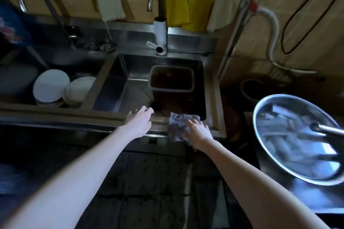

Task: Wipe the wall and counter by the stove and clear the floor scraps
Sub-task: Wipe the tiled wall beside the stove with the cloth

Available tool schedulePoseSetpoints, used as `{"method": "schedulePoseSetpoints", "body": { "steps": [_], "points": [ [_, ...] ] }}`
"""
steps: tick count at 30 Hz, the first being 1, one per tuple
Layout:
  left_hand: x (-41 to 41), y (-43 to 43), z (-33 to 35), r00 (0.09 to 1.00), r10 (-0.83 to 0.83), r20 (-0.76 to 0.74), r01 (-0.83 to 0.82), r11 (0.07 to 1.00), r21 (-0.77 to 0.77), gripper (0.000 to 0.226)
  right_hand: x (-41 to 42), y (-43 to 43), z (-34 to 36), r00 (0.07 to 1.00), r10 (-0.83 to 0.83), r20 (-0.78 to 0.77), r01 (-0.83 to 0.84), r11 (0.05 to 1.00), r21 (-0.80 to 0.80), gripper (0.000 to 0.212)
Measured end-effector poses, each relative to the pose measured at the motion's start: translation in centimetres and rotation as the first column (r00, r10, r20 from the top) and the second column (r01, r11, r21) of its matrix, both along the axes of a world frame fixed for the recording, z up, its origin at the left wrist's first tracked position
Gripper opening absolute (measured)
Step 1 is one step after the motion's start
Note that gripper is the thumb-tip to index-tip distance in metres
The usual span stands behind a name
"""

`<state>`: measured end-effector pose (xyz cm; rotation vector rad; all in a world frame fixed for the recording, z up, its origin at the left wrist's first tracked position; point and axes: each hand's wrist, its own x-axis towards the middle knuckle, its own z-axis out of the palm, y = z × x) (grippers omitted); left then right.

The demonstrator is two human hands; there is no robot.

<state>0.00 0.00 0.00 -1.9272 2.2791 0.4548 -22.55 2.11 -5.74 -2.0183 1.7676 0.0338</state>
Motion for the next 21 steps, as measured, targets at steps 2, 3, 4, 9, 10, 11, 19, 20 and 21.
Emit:
{"method": "schedulePoseSetpoints", "body": {
  "steps": [2, 3, 4, 9, 10, 11, 19, 20, 21],
  "points": [
    [0.1, -1.0, -0.6, 1.000, 0.007, -0.020, -0.006, 1.000, 0.011, 0.034, 0.5, -0.9, -0.8, 0.996, 0.032, -0.079, -0.038, 0.996, -0.075, 0.054],
    [0.2, -1.3, -1.0, 1.000, 0.003, -0.025, -0.003, 1.000, 0.017, 0.034, 0.7, -1.1, -1.1, 0.991, 0.047, -0.126, -0.058, 0.995, -0.086, 0.057],
    [0.3, -1.5, -1.3, 1.000, -0.002, -0.021, 0.002, 1.000, 0.026, 0.033, 0.9, -1.2, -1.3, 0.985, 0.060, -0.160, -0.074, 0.994, -0.079, 0.061],
    [0.8, -2.3, -2.2, 1.000, -0.011, -0.029, 0.012, 0.999, 0.034, 0.034, 1.4, -1.7, -1.7, 0.969, 0.079, -0.236, -0.074, 0.997, 0.028, 0.071],
    [0.7, -2.4, -2.2, 0.999, -0.017, -0.033, 0.018, 0.999, 0.030, 0.035, 1.6, -1.7, -1.8, 0.961, 0.099, -0.258, -0.094, 0.995, 0.033, 0.072],
    [0.6, -2.4, -2.2, 0.999, -0.020, -0.039, 0.021, 0.999, 0.030, 0.035, 1.8, -1.6, -1.7, 0.952, 0.115, -0.284, -0.111, 0.993, 0.031, 0.072],
    [0.7, -1.2, -2.4, 0.997, -0.033, -0.066, 0.032, 0.999, -0.026, 0.033, 2.4, -1.0, -2.2, 0.921, 0.161, -0.355, -0.213, 0.971, -0.111, 0.054],
    [0.8, -0.9, -2.4, 0.997, -0.038, -0.068, 0.035, 0.999, -0.033, 0.032, 2.4, -0.7, -2.2, 0.927, 0.160, -0.339, -0.215, 0.968, -0.131, 0.051],
    [0.8, -0.4, -2.3, 0.997, -0.037, -0.070, 0.034, 0.999, -0.035, 0.032, 2.4, -0.3, -2.2, 0.933, 0.157, -0.324, -0.210, 0.968, -0.135, 0.051]
  ]
}}
